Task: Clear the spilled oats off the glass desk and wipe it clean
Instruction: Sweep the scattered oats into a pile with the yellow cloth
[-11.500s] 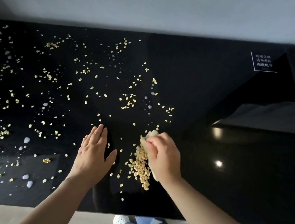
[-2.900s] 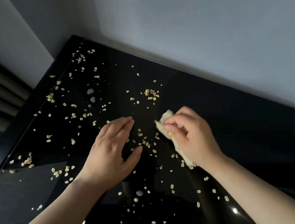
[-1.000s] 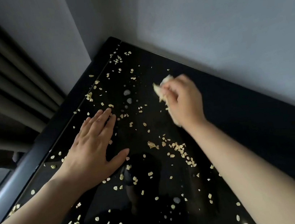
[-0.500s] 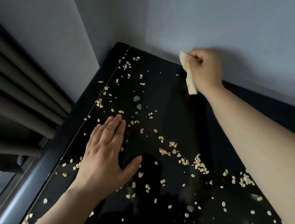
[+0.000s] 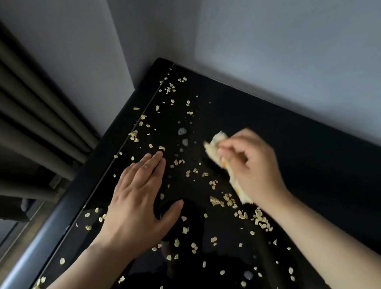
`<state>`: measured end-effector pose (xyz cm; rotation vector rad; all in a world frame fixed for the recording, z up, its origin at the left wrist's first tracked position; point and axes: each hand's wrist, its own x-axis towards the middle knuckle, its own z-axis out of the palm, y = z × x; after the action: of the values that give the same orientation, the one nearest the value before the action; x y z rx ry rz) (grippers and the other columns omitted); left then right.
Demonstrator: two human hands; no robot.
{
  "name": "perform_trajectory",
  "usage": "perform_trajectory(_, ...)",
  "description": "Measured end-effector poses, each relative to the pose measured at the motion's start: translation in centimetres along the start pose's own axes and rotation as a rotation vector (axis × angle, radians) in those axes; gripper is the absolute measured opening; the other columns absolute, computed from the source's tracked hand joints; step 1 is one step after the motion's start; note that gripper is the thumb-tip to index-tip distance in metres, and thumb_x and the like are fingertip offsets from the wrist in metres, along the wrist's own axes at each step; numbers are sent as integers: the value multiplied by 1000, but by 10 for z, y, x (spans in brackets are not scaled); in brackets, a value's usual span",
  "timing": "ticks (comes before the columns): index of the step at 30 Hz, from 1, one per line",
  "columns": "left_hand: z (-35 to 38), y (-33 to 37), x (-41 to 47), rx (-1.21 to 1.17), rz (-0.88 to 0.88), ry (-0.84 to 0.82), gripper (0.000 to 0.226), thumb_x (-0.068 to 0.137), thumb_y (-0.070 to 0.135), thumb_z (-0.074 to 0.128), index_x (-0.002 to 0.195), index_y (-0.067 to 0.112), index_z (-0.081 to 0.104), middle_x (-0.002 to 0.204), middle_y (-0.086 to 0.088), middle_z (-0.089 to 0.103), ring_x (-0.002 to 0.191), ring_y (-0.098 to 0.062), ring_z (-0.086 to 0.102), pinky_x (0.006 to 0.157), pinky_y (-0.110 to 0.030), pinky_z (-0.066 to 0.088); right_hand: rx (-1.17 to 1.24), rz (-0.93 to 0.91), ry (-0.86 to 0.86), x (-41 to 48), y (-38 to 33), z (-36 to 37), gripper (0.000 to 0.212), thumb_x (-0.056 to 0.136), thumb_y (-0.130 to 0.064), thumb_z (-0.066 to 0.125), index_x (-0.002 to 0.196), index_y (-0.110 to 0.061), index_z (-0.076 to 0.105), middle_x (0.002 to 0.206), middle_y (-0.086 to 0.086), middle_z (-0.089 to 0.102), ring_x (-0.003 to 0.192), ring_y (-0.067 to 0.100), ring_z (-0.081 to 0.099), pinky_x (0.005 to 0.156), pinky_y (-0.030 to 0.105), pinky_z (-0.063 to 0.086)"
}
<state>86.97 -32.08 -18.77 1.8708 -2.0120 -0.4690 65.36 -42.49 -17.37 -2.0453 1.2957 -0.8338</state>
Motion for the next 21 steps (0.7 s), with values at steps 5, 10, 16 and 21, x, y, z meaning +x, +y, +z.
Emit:
perform_trajectory(5,-1,0,0,6,-1,13,79,83,60,50,144,9,42,153,2,35,144,-13,25,118,-35,22,-147,141,235,90,27,-2,13,93,-18,57,94,-14,69,99,4,62,82,7,51,72,13,38)
perform_trajectory(10,-9,3,3,-59,-41,18,73,83,59,48,139,12,50,148,5,43,140,-10,32,114,-30,28,-289,207,223,124,38,30,14,96,-23,54,98,-17,67,101,-3,55,93,16,56,71,22,38)
perform_trajectory(16,-34,-13,-12,-93,21,-20,58,87,48,48,130,11,59,138,4,54,127,-12,50,106,-22,37,-109,-130,-74,45,-7,52,13,89,-25,61,89,-15,69,91,-4,58,82,10,52,67,17,39)
perform_trajectory(21,-49,-27,-23,-97,3,100,53,87,40,53,127,7,61,136,1,56,125,-10,51,107,-19,36,94,-63,-184,10,-22,41,7,88,-12,66,89,-14,72,87,-9,58,80,7,58,68,18,47)
